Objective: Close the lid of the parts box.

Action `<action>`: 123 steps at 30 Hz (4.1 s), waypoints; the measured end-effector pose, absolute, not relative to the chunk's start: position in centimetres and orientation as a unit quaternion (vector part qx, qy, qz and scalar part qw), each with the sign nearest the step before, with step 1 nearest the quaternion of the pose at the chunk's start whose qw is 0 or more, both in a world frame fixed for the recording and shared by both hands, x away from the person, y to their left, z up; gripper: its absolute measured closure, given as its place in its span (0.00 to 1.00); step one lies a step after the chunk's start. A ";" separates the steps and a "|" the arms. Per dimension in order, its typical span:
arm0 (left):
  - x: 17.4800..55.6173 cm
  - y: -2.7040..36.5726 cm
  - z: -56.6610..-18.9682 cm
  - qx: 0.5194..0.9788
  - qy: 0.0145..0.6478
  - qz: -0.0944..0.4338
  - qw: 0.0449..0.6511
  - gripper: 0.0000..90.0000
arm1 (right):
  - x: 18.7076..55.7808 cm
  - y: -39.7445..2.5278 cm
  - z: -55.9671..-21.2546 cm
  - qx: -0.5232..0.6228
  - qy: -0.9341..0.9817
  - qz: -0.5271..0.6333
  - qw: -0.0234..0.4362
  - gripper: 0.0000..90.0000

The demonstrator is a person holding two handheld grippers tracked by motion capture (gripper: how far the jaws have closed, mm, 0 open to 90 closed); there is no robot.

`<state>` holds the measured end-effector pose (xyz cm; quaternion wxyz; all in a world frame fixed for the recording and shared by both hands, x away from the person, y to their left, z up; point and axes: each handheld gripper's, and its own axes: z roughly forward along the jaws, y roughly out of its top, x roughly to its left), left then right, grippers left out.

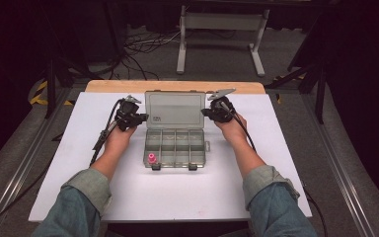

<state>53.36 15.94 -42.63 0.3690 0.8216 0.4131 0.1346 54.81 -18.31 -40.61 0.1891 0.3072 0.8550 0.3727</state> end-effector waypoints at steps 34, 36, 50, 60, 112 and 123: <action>51.5 16.6 -40.8 0.831 0.380 0.131 0.385 1.00 | 51.8 -19.1 -37.8 0.275 0.855 0.404 0.174 1.00; 51.4 16.7 -40.8 0.832 0.378 0.131 0.385 0.99 | 51.7 -19.1 -37.8 0.272 0.855 0.404 0.176 1.00; 50.4 17.0 -40.5 0.839 0.362 0.126 0.385 0.99 | 49.9 -19.5 -37.6 0.256 0.859 0.411 0.167 1.00; 49.4 17.1 -40.2 0.848 0.345 0.126 0.383 0.99 | 48.7 -19.5 -38.0 0.245 0.862 0.414 0.155 1.00; 44.2 15.6 -38.8 0.933 0.207 0.012 0.293 0.99 | 43.6 -17.9 -38.2 0.160 0.932 0.320 0.061 1.00; 43.9 15.3 -39.3 0.944 0.198 0.007 0.265 0.98 | 43.4 -17.3 -38.7 0.155 0.943 0.291 0.044 1.00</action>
